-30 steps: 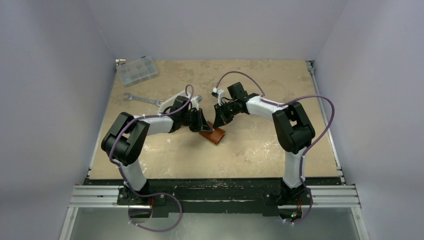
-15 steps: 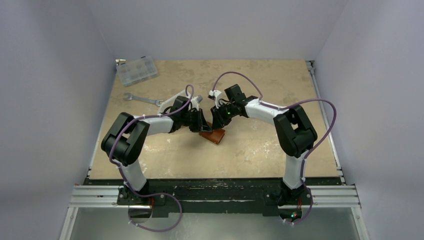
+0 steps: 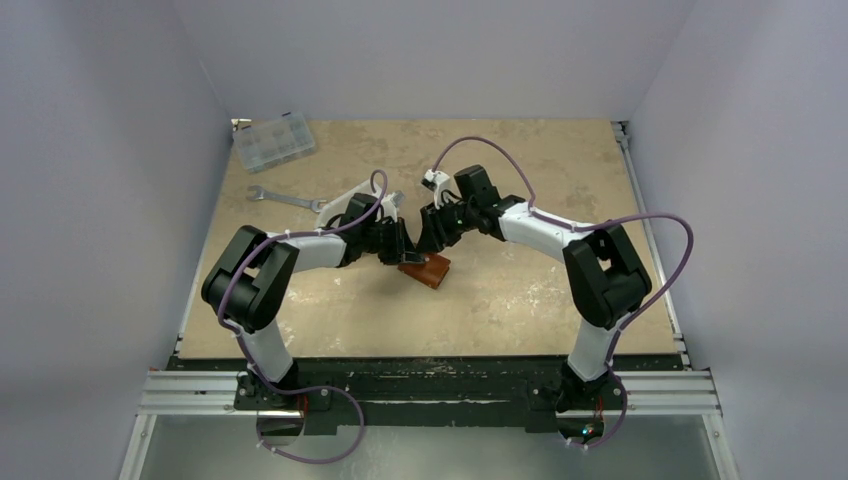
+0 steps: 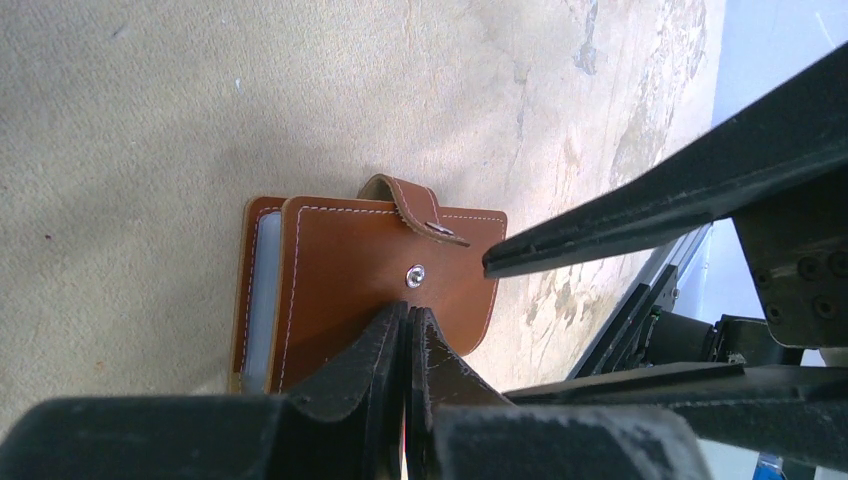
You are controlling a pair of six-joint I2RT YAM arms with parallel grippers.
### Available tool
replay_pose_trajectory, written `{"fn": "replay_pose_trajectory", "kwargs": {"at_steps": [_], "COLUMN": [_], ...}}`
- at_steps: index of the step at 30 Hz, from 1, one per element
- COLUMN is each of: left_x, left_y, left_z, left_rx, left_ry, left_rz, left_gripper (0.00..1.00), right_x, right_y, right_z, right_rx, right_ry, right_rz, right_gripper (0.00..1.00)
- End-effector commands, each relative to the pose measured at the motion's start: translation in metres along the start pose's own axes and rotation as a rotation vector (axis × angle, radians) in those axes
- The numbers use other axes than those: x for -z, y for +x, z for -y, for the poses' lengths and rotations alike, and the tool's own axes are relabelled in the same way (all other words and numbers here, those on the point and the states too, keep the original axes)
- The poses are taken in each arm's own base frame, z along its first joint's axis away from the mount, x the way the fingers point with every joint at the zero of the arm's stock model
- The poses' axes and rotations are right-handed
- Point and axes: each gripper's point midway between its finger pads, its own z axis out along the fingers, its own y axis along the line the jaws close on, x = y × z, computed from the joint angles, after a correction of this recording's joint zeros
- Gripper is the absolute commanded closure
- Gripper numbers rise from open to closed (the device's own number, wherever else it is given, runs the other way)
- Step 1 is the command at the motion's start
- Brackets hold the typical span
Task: Put the credit cards into the card holder
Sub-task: Close the card holder at the center of the board.
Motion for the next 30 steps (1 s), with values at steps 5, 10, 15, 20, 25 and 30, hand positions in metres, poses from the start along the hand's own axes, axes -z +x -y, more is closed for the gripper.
{"fn": "replay_pose_trajectory", "kwargs": {"at_steps": [5, 10, 15, 20, 25, 30], "left_x": [0.000, 0.000, 0.000, 0.000, 0.000, 0.000], "left_y": [0.024, 0.024, 0.025, 0.025, 0.026, 0.025], "left_z": [-0.030, -0.030, -0.031, -0.031, -0.031, -0.031], "left_rx": [0.021, 0.023, 0.024, 0.024, 0.022, 0.022], "left_ry": [-0.123, -0.127, -0.128, -0.127, -0.127, -0.126], "left_rz": [-0.052, -0.052, -0.055, -0.056, -0.056, -0.055], "left_gripper": [1.00, 1.00, 1.00, 1.00, 1.00, 1.00], "right_x": [0.010, 0.006, 0.003, 0.000, -0.002, -0.004], "right_y": [-0.018, -0.014, -0.011, -0.009, -0.006, -0.005], "right_z": [0.007, 0.015, 0.021, 0.026, 0.031, 0.034], "right_rx": [0.028, 0.031, 0.029, 0.025, 0.015, 0.007], "right_ry": [0.066, 0.091, 0.106, 0.119, 0.127, 0.128], "right_rz": [0.076, 0.058, 0.047, 0.041, 0.026, 0.025], "right_gripper": [0.55, 0.57, 0.57, 0.57, 0.56, 0.59]}}
